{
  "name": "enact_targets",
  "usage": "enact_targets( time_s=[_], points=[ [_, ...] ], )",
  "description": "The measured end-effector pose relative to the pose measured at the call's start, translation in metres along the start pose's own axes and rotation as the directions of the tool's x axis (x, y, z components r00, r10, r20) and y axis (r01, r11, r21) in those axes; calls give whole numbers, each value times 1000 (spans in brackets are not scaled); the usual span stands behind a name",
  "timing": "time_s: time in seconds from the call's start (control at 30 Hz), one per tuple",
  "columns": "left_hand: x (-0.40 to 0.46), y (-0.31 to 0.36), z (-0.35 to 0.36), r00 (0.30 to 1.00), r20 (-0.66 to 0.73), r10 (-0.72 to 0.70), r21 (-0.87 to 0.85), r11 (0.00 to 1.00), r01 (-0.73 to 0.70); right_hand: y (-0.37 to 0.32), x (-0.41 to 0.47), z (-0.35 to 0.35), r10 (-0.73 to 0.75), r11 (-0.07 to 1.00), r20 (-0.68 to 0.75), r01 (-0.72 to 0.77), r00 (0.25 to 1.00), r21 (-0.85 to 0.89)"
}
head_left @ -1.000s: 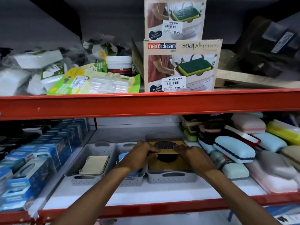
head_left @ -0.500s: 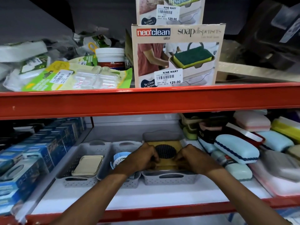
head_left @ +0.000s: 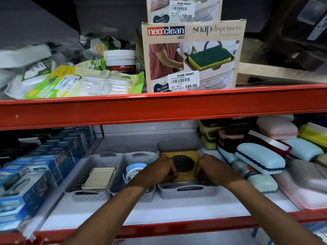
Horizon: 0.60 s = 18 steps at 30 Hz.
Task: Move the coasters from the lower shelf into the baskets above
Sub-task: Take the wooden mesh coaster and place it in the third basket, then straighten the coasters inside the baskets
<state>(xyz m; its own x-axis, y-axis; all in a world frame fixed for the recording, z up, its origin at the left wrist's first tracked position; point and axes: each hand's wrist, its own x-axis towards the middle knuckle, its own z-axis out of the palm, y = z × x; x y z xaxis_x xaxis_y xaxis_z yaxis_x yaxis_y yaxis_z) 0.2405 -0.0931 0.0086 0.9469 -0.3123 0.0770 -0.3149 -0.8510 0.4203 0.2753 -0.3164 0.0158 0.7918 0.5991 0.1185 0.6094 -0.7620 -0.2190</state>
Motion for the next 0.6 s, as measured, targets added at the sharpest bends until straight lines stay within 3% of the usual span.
enact_targets(
  time_s=[0.1,0.2,0.3,0.5,0.6],
  points=[
    [-13,-2,-8,998,0,63,30,998,-63,-5,0,-4,1,999,30,0,1000,-37],
    [-33,-11,-30,986,-156,60,34,998,-55,-19,3,-2,-30,1000,-22,30,999,-5],
    [-61,-30,-58,959,-284,-13,10,1000,17,-49,8,1,-147,984,-104,156,984,83],
    [-103,-65,-61,972,-163,-166,146,971,191,-117,25,15,-295,953,11,294,955,78],
    [-106,-59,-57,980,-119,-157,166,970,176,-127,36,29,-276,960,79,279,958,-20]
  ],
)
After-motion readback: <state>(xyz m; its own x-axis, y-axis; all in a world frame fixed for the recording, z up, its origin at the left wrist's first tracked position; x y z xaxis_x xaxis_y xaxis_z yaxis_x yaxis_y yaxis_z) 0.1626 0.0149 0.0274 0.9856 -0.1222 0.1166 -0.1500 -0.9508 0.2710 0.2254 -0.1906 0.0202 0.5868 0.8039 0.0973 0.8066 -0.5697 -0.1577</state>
